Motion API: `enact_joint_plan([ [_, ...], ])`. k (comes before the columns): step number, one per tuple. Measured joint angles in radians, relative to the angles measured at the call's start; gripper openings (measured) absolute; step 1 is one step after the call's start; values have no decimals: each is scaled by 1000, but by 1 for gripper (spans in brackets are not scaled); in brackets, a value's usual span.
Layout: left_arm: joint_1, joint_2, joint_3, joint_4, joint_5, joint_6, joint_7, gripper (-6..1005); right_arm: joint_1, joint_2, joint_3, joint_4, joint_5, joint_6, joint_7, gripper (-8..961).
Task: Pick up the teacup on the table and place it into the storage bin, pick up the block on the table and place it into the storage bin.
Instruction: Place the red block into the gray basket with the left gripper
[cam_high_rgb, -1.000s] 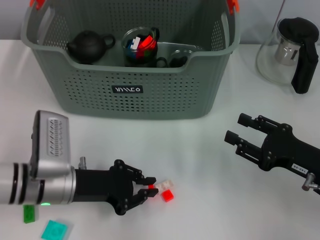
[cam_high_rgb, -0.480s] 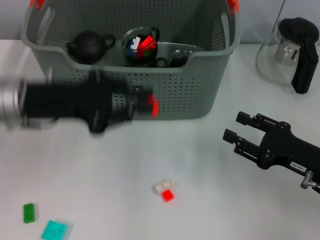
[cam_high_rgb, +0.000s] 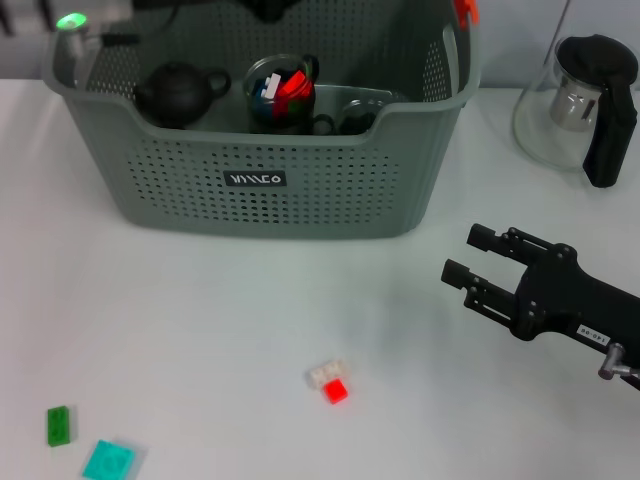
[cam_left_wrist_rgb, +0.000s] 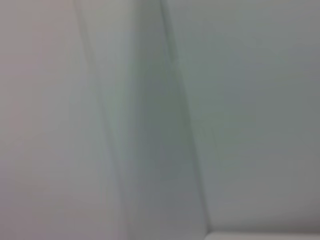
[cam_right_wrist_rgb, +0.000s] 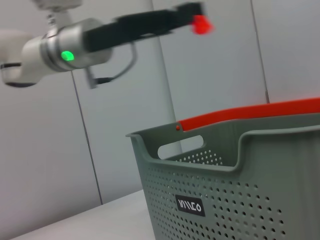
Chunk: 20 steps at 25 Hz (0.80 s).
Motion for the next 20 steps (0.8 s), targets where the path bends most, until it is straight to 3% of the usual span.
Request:
enact_joint_plan([
  [6, 8, -27, 251, 29, 48, -417, -72, 187, 3, 0, 4, 0, 0, -5, 0, 638],
  [7, 8, -27, 251, 29, 48, -417, -72, 187, 3, 0, 3, 0, 0, -5, 0, 638],
  [9, 5, -31, 378, 9, 155, -596, -126, 188, 4, 0, 3, 0, 0, -5, 0, 637],
  [12, -1, -41, 415, -1, 199, -650, -165, 189, 3, 0, 5, 0, 1, -5, 0, 637],
  [20, 0, -104, 431, 5, 299, -784, -176, 191, -2, -2, 6, 0, 1, -5, 0, 638],
])
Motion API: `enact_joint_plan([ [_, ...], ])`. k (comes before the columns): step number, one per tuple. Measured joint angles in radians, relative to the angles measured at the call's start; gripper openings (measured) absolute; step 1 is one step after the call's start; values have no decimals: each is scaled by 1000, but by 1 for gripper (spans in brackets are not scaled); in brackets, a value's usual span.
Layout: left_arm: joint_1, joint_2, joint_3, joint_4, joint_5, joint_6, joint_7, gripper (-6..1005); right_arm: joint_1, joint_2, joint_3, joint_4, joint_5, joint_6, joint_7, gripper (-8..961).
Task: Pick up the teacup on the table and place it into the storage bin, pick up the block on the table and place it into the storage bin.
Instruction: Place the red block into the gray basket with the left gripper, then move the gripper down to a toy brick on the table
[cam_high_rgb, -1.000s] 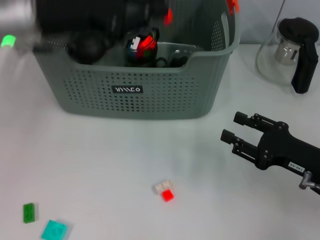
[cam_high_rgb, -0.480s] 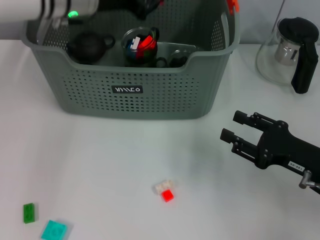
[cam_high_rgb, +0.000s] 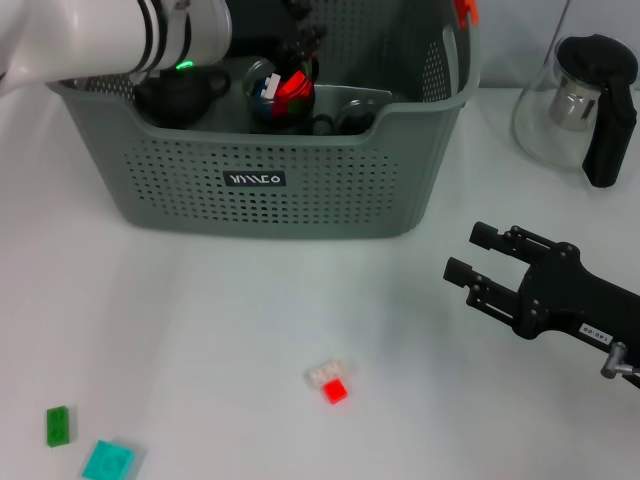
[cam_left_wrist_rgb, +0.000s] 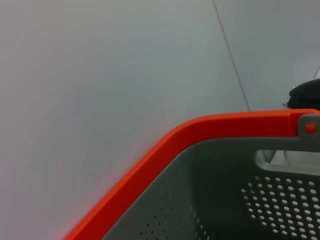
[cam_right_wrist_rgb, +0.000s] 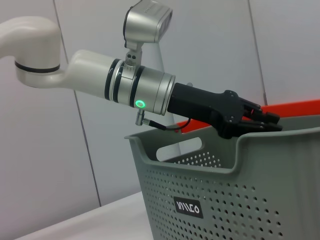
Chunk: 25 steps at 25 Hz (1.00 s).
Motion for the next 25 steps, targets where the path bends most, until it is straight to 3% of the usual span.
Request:
enact_joint_plan([
  [5, 20, -22, -6, 60, -5, 5, -28, 192, -1, 0, 0, 0, 0, 0, 0, 638],
  [7, 47, -26, 2, 104, -14, 27, -51, 410, -2, 0, 0, 0, 0, 0, 0, 638],
  [10, 127, -28, 11, 203, -99, 119, -70, 515, -5, 0, 0, 0, 0, 0, 0, 638],
  [13, 250, -12, -14, 259, -329, 337, -8, 620, -8, -1, 1, 0, 0, 1, 0, 638],
  [16, 332, -8, -106, 209, -440, 559, 141, 622, -7, -2, 5, 0, 0, 4, 0, 639],
  [19, 379, -7, -201, 96, -431, 730, 320, 624, -3, -1, 8, 0, 0, 5, 0, 639],
  [25, 432, 10, -306, -129, -272, 845, 544, 627, -1, 0, 10, 0, 0, 8, 0, 639],
])
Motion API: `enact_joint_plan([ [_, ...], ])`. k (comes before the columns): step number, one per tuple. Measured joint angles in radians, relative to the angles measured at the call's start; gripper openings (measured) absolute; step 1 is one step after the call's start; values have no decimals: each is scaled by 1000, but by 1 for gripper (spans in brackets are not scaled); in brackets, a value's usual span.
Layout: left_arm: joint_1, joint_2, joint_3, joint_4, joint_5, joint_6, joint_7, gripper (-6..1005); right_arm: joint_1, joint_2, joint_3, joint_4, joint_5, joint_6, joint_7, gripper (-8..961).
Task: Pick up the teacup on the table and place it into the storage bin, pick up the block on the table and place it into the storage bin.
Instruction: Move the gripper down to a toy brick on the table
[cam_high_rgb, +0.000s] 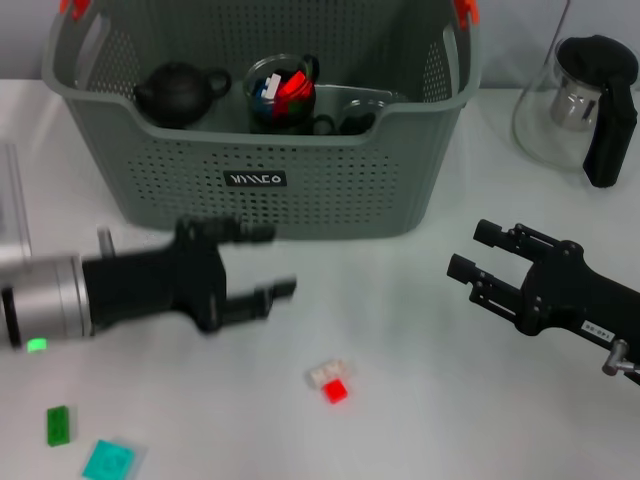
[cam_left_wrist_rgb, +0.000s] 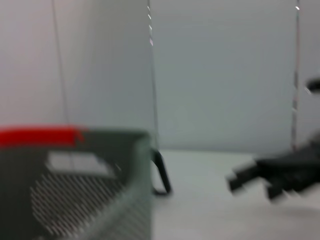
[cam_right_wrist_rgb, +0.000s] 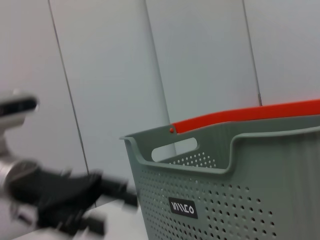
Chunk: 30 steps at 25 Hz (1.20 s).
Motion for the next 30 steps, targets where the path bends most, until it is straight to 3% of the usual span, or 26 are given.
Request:
enact_joint_plan([
  [7, 20, -22, 7, -111, 93, -59, 161, 611, 2, 0, 1, 0, 0, 1, 1, 639],
  [15, 10, -34, 93, -157, 93, -147, 179, 531, 0, -1, 2, -1, 0, 2, 9, 639],
  [30, -32, -38, 140, -237, 88, -279, 221, 532, -2, -1, 2, -2, 0, 5, 9, 638],
])
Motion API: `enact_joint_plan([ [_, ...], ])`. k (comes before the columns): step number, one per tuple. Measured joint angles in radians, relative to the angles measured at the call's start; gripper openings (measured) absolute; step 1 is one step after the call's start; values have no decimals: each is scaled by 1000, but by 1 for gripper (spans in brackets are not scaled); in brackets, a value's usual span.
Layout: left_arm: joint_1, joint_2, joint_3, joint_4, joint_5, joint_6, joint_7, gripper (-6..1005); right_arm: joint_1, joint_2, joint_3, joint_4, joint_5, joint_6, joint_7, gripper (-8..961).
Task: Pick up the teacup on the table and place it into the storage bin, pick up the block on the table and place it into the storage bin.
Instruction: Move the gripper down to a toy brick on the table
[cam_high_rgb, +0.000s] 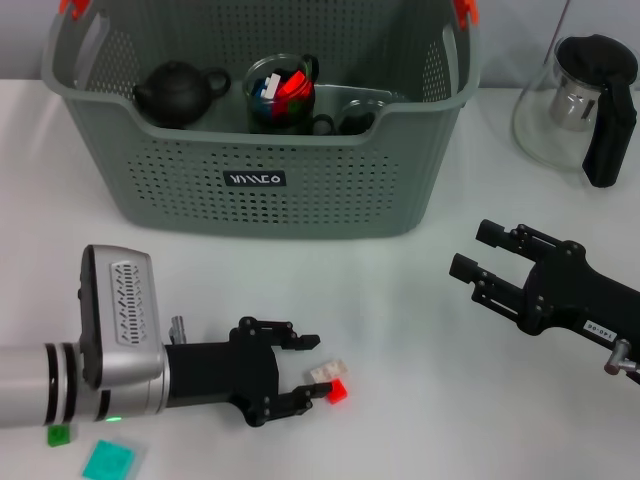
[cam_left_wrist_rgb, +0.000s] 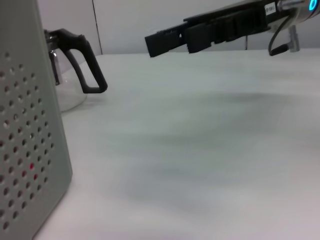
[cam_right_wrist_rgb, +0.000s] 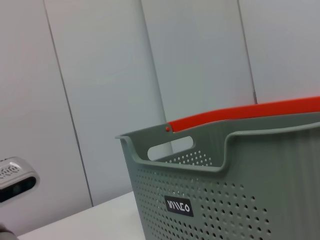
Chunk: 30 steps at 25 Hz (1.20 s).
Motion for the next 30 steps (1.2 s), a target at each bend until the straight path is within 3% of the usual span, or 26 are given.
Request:
enact_joint_plan([
  [30, -9, -1, -7, -10, -6, -23, 2, 531, -5, 0, 0, 0, -1, 0, 0, 637],
])
